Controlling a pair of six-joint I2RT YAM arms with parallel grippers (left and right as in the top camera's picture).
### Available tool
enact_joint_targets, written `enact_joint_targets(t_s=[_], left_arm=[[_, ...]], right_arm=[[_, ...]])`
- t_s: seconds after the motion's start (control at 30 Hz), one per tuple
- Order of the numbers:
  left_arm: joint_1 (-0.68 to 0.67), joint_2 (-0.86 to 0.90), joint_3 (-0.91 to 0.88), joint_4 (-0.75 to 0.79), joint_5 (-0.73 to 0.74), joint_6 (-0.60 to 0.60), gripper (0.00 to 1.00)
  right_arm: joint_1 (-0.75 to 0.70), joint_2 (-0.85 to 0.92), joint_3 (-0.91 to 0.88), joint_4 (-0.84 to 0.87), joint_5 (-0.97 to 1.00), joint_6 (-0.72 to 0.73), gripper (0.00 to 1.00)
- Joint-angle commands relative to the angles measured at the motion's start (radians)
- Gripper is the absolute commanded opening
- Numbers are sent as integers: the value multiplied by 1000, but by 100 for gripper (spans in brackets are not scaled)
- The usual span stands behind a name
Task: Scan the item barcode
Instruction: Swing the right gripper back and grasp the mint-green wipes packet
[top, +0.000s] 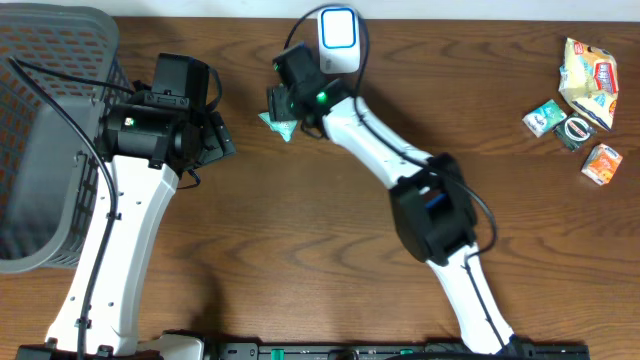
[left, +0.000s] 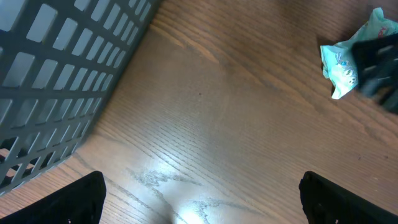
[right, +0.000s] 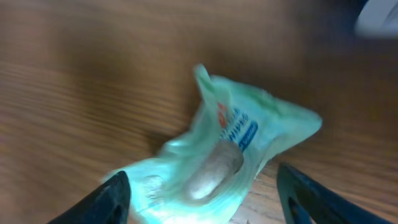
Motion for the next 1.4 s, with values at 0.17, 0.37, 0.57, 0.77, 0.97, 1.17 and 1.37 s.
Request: enact_joint_targets(t_s=[0.17,0.37,0.57,0.77,0.97,1.17,1.37], left_arm=[[4,4,-1,-5,-13,-9,98],[4,4,-1,-5,-13,-9,98],[4,4,-1,-5,-14,-9,98],[4,4,-1,-5,-14,-9,98],[4,4,-1,-5,-14,-9,98],[4,4,-1,-5,-13,-9,98],[4,4,-1,-5,-14,-9,98]], right_arm=[[-12,13,2,-171,360,25,65],[-37,-95,2,-406,592,-32,60],[-18,-147,2,-391,499,-282,58],[-22,-146,2,-294,148,-280,59],[-28,-141,0,-207,106,-103,57],[-10,-68,-2,-124,111,-207,56],[4,5,-2,-131,205,-230,50]])
